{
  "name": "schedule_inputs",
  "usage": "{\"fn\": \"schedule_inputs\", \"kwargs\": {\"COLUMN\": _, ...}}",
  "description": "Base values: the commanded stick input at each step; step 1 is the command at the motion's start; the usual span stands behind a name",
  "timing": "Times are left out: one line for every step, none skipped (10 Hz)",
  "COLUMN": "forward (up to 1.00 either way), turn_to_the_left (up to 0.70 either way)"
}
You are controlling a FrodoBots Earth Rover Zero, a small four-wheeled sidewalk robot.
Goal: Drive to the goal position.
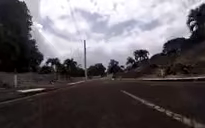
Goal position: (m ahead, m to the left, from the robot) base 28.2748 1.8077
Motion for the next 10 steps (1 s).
{"fn": "schedule_inputs", "kwargs": {"forward": 0.85, "turn_to_the_left": -0.08}}
{"fn": "schedule_inputs", "kwargs": {"forward": 0.85, "turn_to_the_left": -0.27}}
{"fn": "schedule_inputs", "kwargs": {"forward": 0.85, "turn_to_the_left": -0.27}}
{"fn": "schedule_inputs", "kwargs": {"forward": 0.85, "turn_to_the_left": -0.27}}
{"fn": "schedule_inputs", "kwargs": {"forward": 0.85, "turn_to_the_left": -0.17}}
{"fn": "schedule_inputs", "kwargs": {"forward": 0.85, "turn_to_the_left": 0.0}}
{"fn": "schedule_inputs", "kwargs": {"forward": 0.85, "turn_to_the_left": 0.0}}
{"fn": "schedule_inputs", "kwargs": {"forward": 0.85, "turn_to_the_left": 0.0}}
{"fn": "schedule_inputs", "kwargs": {"forward": 0.85, "turn_to_the_left": 0.0}}
{"fn": "schedule_inputs", "kwargs": {"forward": 0.85, "turn_to_the_left": 0.0}}
